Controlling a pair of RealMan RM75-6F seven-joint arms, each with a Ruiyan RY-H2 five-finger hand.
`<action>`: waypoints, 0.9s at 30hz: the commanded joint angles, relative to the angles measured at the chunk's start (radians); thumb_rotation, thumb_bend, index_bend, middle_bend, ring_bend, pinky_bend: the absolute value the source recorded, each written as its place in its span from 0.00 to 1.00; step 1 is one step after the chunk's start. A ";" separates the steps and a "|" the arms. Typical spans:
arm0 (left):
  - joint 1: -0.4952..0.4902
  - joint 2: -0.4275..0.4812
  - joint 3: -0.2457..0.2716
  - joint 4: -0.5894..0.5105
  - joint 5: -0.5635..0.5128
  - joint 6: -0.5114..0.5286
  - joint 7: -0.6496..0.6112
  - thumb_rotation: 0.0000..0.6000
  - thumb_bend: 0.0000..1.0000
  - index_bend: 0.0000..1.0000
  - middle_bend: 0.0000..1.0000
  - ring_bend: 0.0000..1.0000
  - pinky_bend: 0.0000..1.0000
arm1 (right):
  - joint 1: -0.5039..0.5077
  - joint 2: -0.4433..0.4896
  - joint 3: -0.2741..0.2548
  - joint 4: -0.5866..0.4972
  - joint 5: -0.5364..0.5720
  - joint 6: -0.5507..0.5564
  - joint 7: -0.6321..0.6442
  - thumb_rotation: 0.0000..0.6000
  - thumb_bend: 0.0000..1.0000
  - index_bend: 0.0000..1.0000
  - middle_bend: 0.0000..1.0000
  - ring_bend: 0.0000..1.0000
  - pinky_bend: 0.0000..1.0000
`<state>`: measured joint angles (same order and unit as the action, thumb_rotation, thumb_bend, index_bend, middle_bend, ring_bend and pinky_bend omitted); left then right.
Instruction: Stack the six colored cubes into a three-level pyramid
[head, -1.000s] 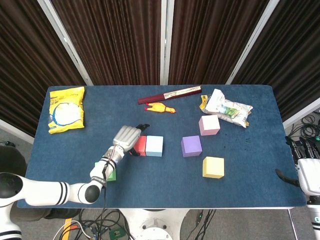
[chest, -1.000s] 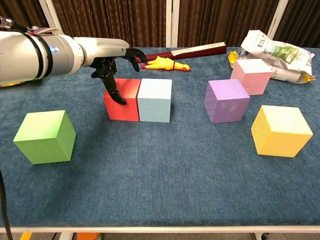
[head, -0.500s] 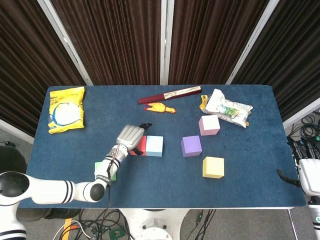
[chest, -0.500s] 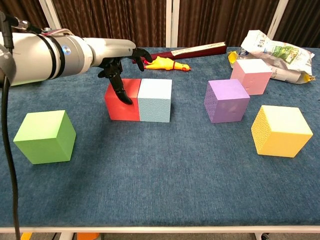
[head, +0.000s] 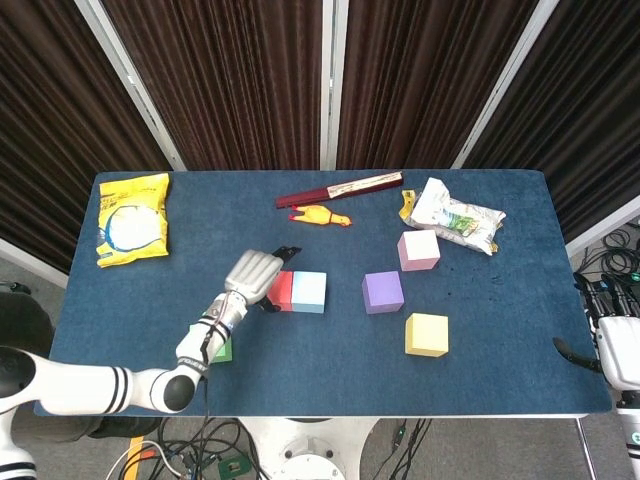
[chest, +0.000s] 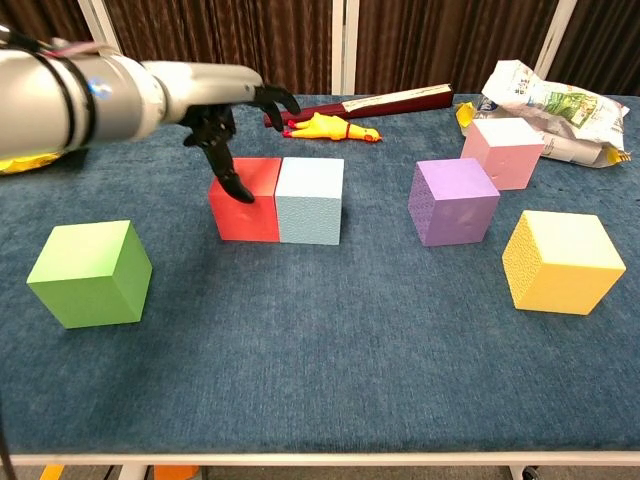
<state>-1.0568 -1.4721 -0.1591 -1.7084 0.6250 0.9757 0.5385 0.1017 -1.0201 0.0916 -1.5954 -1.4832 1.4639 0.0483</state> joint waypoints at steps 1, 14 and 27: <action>0.073 0.108 0.018 -0.088 0.113 0.054 -0.063 1.00 0.05 0.10 0.14 0.79 0.80 | 0.000 0.000 0.000 0.000 0.000 0.001 0.000 1.00 0.11 0.00 0.20 0.05 0.16; 0.288 0.301 0.130 -0.175 0.367 0.120 -0.247 1.00 0.05 0.17 0.20 0.80 0.80 | 0.017 0.000 0.007 0.009 -0.003 -0.016 0.007 1.00 0.11 0.00 0.20 0.05 0.16; 0.363 0.353 0.230 -0.247 0.615 0.052 -0.308 1.00 0.03 0.17 0.20 0.80 0.80 | 0.045 0.007 0.014 0.002 0.005 -0.053 -0.007 1.00 0.11 0.00 0.20 0.05 0.16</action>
<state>-0.7014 -1.1270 0.0608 -1.9427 1.2253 1.0395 0.2379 0.1464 -1.0133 0.1051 -1.5930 -1.4785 1.4111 0.0420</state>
